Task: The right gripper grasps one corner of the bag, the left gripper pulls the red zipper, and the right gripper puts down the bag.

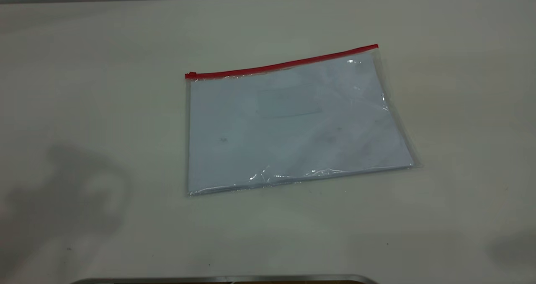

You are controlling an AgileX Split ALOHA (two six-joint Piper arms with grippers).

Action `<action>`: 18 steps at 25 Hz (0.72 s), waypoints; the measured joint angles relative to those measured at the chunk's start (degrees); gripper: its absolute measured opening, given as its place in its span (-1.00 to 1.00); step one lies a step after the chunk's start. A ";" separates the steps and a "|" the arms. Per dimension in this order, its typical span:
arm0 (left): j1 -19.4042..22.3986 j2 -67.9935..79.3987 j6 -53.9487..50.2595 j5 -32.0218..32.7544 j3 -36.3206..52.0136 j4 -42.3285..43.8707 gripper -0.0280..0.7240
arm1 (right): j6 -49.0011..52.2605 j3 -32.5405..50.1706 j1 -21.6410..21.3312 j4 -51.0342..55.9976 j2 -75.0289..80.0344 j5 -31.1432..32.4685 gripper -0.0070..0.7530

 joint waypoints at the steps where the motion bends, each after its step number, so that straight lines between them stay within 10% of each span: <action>1: 0.00 -0.79 -0.87 0.00 3.78 0.64 0.20 | 0.00 2.63 0.00 0.00 -2.19 -1.36 0.03; 18: 0.00 -26.45 -4.27 -3.79 40.53 9.28 0.20 | 7.33 13.77 0.00 -4.73 -10.16 -6.86 0.04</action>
